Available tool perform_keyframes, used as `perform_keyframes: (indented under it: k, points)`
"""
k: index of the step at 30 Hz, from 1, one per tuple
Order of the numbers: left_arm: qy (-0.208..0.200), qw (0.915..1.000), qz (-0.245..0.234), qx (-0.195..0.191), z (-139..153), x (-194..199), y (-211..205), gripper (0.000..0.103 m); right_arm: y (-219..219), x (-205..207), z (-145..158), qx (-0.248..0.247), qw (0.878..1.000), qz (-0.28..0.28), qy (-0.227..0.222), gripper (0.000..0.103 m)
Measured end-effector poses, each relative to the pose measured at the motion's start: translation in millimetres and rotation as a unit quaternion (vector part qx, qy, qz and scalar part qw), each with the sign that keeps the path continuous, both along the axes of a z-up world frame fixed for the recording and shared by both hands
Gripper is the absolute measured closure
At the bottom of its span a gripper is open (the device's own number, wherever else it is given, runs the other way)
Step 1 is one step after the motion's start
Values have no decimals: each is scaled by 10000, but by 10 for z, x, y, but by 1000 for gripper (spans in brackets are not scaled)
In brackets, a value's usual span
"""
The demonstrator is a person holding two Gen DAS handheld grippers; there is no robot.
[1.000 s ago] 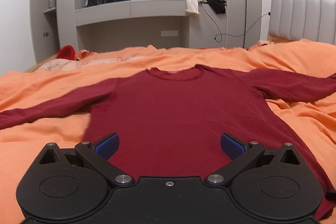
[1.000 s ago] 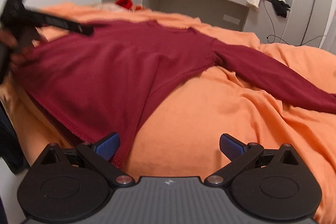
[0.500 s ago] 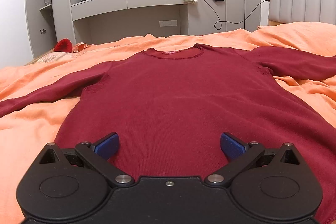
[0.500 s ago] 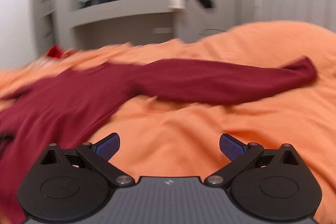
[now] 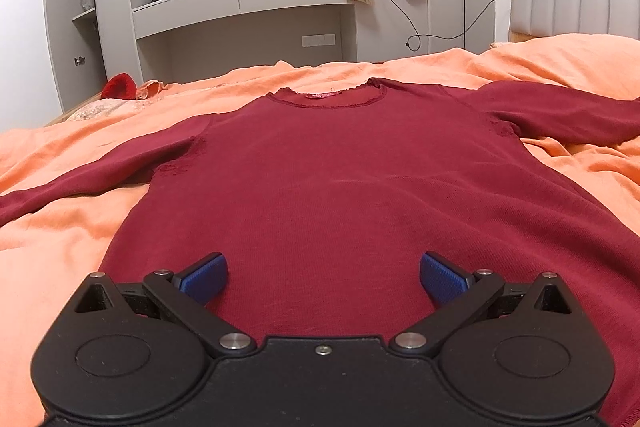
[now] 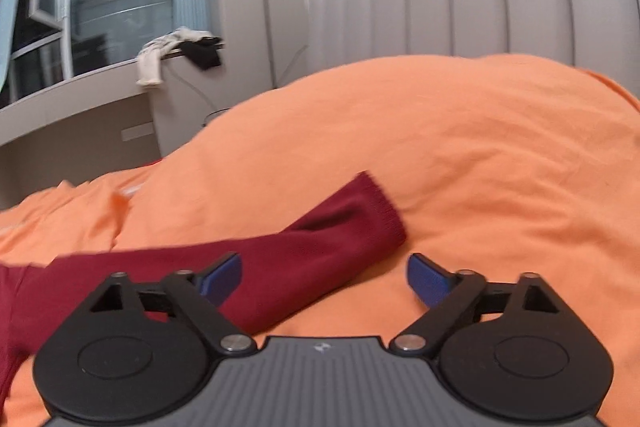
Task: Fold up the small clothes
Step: 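Reach the right tool to the sweater's sleeve cuff and grasp it, then lift the cuff with the right tool and fold the sleeve across the body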
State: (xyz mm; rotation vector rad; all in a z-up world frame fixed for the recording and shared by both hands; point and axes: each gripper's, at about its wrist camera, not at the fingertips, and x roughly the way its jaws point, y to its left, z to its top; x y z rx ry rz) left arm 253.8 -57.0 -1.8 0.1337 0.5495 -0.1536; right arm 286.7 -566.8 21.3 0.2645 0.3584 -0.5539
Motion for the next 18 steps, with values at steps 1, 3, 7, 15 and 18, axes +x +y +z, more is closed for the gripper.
perform_keyframes:
  k: [1, 3, 7, 15, 18]
  points:
    - [6, 10000, -3, 10, -4, 8, -8, 0, -83, 45, -15, 69, 10000, -38, 2, 19]
    - [10, 10000, -15, 32, -6, 14, -18, 0, -185, 124, -42, 95, 9998, -133, 67, 34]
    - [19, 10000, -11, 5, 2, 18, -17, 0, -369, 188, -67, 316, 9985, -429, 134, 84]
    - [-150, 9994, 238, -210, 156, 26, 83, 1, 288, 62, 481, 30, 9969, 536, -580, 94]
    - [-163, 9983, 538, -143, 208, 33, 172, 1, 734, 61, 823, -171, 9895, 1138, -878, 95]
